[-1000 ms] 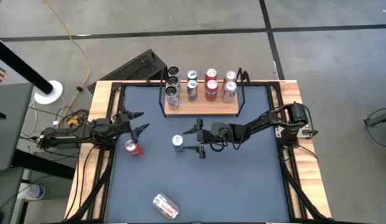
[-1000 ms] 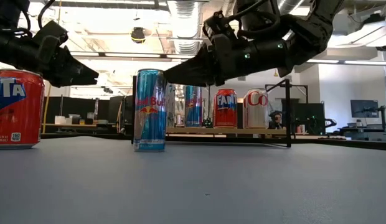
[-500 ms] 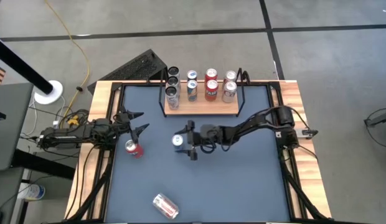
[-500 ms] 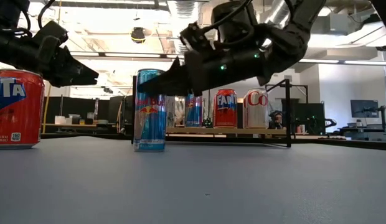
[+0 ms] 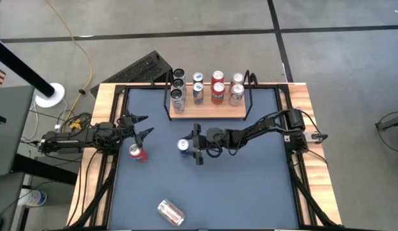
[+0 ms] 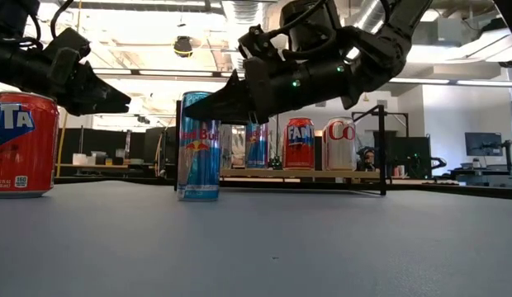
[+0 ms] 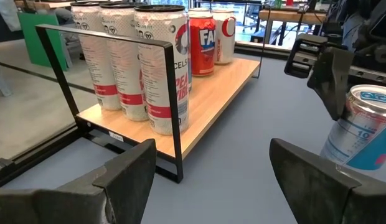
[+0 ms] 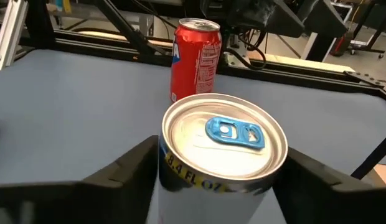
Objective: Place canned beverage on shelf
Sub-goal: Put the blue soda can on the shelf aligned with the other blue soda cans
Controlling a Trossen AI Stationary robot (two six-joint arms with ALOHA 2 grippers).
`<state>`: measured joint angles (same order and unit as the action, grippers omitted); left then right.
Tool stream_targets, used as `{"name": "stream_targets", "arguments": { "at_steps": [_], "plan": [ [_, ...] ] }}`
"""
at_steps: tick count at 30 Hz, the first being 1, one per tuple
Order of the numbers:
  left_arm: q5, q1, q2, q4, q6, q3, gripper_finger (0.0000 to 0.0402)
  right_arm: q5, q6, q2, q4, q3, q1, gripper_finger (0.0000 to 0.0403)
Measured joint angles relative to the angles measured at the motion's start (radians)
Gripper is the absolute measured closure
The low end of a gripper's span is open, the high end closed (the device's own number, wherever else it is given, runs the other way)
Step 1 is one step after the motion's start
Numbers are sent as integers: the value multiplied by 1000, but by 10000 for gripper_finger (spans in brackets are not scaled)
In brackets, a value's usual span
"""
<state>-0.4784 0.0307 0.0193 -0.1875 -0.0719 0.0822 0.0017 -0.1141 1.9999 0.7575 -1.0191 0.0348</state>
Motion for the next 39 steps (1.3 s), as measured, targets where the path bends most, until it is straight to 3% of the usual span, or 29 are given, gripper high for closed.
{"name": "stream_targets", "arguments": {
  "at_steps": [6, 14, 22, 26, 39],
  "plan": [
    [0, 0, 0, 0, 0, 0, 101, 0, -11, -42, -75, 1, -9, 237],
    [0, 0, 0, 0, 0, 0, 101, 1, -40, -255, -325, 3, -66, 238],
    [1, 0, 0, -1, 0, -1, 101, -44, -52, -401, -446, 2, -241, 217],
    [2, 0, 0, -1, 0, -1, 101, -135, -75, -392, -465, 2, -315, 216],
    [1, 0, 0, -1, 0, -1, 101, -142, -50, -257, -295, 2, -413, 206]
  ]
}}
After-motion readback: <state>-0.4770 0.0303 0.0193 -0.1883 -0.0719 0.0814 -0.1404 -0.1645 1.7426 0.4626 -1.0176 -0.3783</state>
